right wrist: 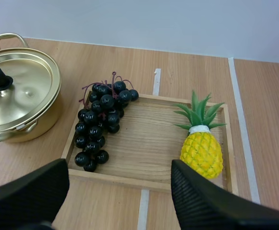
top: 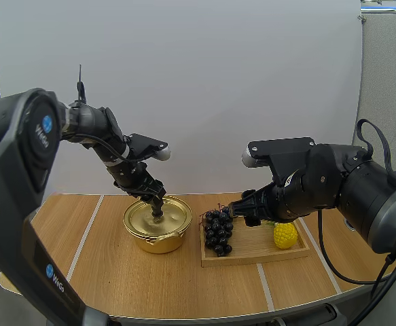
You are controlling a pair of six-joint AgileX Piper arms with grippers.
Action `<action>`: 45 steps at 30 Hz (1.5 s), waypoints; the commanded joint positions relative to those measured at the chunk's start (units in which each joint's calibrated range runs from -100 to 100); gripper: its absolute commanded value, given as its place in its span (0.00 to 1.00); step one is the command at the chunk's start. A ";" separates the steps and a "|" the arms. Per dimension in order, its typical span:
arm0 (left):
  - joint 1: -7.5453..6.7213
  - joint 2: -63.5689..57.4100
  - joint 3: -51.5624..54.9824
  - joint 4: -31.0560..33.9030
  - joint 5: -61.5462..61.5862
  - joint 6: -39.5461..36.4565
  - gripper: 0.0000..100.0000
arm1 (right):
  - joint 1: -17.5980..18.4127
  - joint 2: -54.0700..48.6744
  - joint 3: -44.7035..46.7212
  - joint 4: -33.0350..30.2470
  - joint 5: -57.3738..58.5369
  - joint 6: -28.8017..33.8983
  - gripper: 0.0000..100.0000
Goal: Open the pot, put the grape inside, and close it
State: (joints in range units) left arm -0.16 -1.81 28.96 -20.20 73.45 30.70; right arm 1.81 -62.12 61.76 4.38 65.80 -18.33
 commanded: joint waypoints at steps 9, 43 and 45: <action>-2.79 4.46 -0.78 -0.31 -4.74 0.69 1.00 | -0.19 -0.21 -0.49 -0.38 -1.21 -0.62 1.00; -2.79 1.39 -4.21 2.06 6.24 -3.39 0.00 | -0.19 -0.21 -0.49 -0.38 -1.21 -0.62 1.00; -2.79 -1.03 -6.29 2.06 8.43 -3.84 0.00 | -0.19 -0.21 -0.49 -0.38 -1.21 -0.62 1.00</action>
State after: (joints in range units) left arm -2.80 0.46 25.03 -18.09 79.04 27.91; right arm 1.81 -62.12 61.76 4.38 65.80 -18.33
